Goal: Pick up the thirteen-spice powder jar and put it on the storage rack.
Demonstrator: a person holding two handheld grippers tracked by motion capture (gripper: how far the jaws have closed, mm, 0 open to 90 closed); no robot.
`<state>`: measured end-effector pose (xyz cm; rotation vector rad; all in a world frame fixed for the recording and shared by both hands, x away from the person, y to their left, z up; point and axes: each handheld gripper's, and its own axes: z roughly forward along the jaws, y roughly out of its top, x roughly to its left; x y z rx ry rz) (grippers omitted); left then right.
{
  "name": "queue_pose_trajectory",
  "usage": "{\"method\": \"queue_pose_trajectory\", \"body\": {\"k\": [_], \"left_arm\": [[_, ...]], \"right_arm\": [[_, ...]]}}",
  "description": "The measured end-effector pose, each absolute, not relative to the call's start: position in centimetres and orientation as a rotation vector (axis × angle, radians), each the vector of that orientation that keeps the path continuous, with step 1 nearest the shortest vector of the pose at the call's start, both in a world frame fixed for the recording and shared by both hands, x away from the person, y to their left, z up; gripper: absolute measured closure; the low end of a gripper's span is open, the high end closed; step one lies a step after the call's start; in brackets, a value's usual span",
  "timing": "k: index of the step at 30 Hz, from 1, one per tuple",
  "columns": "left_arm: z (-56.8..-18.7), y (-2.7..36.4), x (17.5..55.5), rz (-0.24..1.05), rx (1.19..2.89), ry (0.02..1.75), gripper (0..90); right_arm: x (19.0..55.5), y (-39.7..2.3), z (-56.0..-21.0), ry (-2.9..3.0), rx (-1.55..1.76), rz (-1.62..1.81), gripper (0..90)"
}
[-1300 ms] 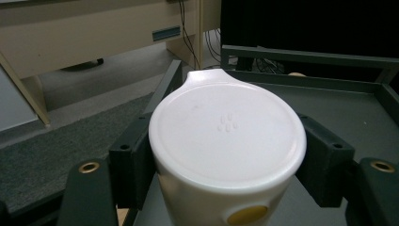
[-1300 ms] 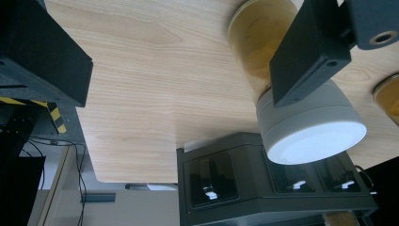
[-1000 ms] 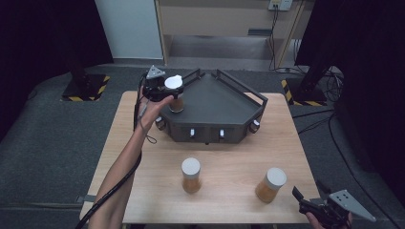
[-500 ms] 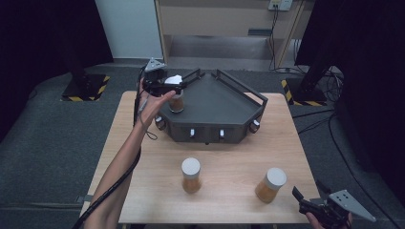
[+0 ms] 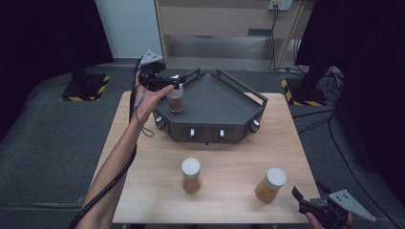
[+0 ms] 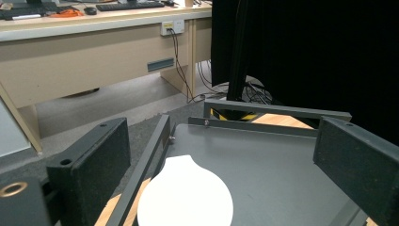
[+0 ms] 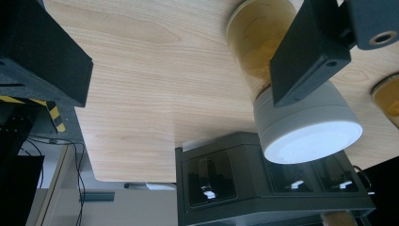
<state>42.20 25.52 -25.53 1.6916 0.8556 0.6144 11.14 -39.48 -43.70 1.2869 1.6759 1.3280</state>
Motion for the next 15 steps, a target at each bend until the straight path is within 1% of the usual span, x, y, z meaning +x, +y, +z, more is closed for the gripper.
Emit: {"method": "queue_pose_trajectory", "body": {"k": [5, 15], "left_arm": [[-25.3, 25.9, 41.7, 0.602, 1.692, 0.826, 3.9], [-23.6, 26.5, 39.3, 0.597, 1.710, 0.715, 4.1]], "right_arm": [[11.2, -39.5, -43.7, 1.676, 1.286, 1.328, 6.5], [11.2, -39.5, -43.7, 1.681, 1.287, 1.328, 6.5]]}}
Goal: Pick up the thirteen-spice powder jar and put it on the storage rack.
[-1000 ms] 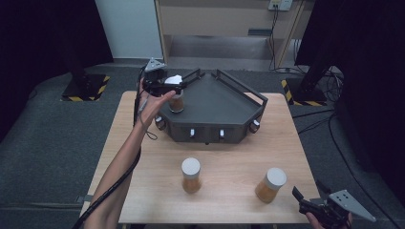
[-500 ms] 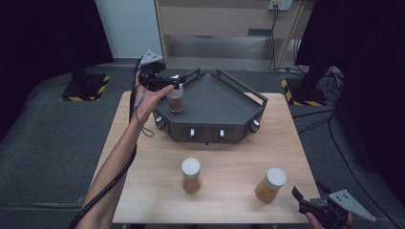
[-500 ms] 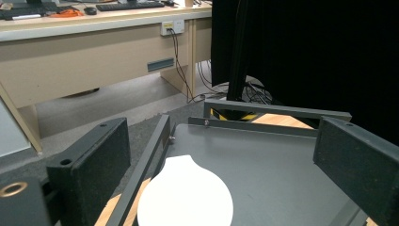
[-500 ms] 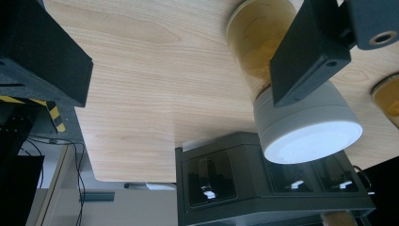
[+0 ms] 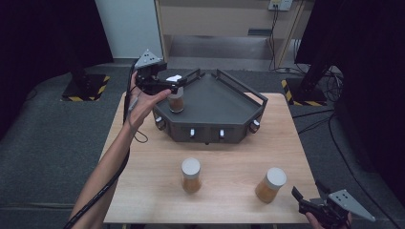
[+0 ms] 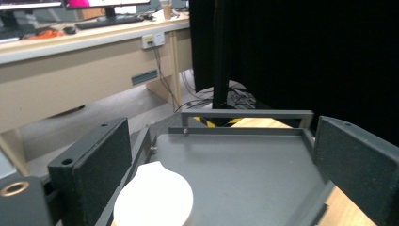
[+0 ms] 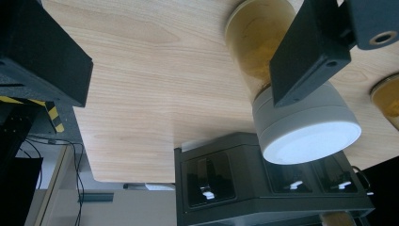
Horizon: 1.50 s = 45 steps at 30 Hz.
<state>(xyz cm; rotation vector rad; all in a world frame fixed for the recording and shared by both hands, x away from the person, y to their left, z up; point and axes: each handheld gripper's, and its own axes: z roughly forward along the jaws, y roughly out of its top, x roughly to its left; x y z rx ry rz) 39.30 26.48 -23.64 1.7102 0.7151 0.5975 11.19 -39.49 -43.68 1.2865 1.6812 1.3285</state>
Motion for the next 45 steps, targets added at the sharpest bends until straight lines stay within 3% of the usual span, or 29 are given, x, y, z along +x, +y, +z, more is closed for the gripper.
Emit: {"method": "queue_pose_trajectory", "body": {"k": [19, 45], "left_arm": [[-24.1, 30.0, 33.2, 0.539, 1.724, 0.576, 3.9], [-31.5, 34.8, 26.1, 0.578, 1.708, 0.611, 3.4]], "right_arm": [[11.2, -39.4, -43.6, 1.684, 1.278, 1.325, 6.5], [11.2, -39.3, -43.5, 1.693, 1.272, 1.319, 6.5]]}}
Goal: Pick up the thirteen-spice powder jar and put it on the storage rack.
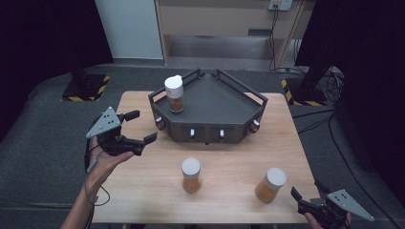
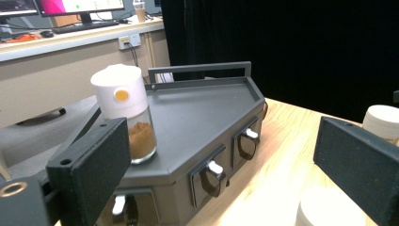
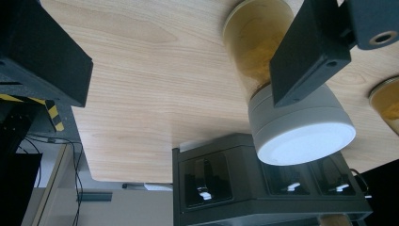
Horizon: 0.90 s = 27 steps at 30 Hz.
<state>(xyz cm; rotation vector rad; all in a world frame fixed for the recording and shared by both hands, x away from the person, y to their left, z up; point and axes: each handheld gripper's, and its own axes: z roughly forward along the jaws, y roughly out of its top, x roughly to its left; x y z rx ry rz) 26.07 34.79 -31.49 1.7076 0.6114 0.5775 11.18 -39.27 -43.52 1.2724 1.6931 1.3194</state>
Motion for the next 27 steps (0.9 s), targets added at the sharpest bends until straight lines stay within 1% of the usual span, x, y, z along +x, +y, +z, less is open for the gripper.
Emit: {"method": "queue_pose_trajectory", "body": {"k": [8, 15, 27], "left_arm": [[-34.0, 35.8, 24.3, 0.591, 1.710, 0.654, 3.0], [-37.3, 36.8, 22.8, 0.591, 1.675, 0.703, 2.9], [-41.1, 38.1, 21.2, 0.591, 1.677, 0.783, 2.7]], "right_arm": [[11.1, -39.3, -43.5, 1.693, 1.271, 1.319, 6.5], [11.2, -39.2, -43.5, 1.694, 1.272, 1.318, 6.5], [11.2, -39.2, -43.5, 1.696, 1.274, 1.314, 6.4]]}}
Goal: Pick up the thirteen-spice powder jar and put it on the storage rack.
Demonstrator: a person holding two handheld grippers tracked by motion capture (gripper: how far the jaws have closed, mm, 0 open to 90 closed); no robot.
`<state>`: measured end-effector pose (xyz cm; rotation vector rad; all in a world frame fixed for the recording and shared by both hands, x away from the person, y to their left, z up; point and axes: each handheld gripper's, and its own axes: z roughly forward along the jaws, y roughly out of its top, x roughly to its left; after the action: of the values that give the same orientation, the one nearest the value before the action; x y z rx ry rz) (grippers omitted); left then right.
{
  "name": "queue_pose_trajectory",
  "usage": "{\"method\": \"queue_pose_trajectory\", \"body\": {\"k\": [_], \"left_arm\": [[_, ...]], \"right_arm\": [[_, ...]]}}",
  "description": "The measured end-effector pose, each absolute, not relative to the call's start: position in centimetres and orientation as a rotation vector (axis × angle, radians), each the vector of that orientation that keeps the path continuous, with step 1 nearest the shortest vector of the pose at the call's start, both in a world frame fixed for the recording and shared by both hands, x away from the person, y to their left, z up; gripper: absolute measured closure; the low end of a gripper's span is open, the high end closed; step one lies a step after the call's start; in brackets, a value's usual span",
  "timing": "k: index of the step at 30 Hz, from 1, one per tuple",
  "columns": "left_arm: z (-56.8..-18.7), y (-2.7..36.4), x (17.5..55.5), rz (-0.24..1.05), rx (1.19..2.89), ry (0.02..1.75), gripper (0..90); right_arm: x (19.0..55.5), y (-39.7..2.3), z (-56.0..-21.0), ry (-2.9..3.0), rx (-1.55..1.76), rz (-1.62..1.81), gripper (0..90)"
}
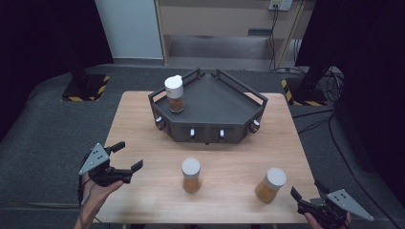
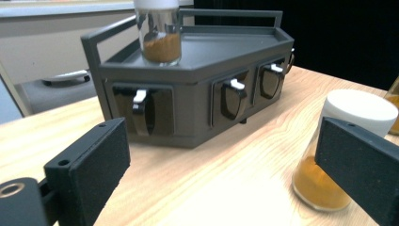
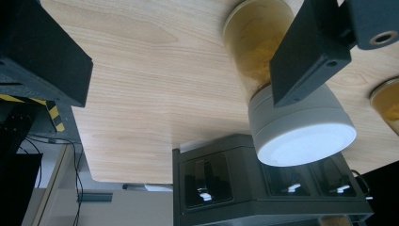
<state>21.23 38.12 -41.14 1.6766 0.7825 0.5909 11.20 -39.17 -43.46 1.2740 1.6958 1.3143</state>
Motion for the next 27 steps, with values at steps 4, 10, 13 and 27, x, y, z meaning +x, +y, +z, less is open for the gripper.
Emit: {"method": "queue_pose_trajectory", "body": {"k": [4, 10, 13, 27], "left_arm": [[-42.4, 38.6, 21.0, 0.583, 1.670, 0.791, 2.5], [-43.8, 39.0, 20.7, 0.571, 1.660, 0.791, 2.5], [-44.3, 39.1, 20.7, 0.568, 1.666, 0.794, 2.5], [-46.0, 39.8, 20.6, 0.548, 1.661, 0.761, 2.5]], "right_arm": [[11.2, -39.1, -43.5, 1.697, 1.274, 1.312, 6.4], [11.2, -39.1, -43.5, 1.696, 1.276, 1.312, 6.4], [11.2, -39.1, -43.5, 1.697, 1.275, 1.311, 6.4], [11.3, -39.2, -43.5, 1.700, 1.278, 1.310, 6.4]]}}
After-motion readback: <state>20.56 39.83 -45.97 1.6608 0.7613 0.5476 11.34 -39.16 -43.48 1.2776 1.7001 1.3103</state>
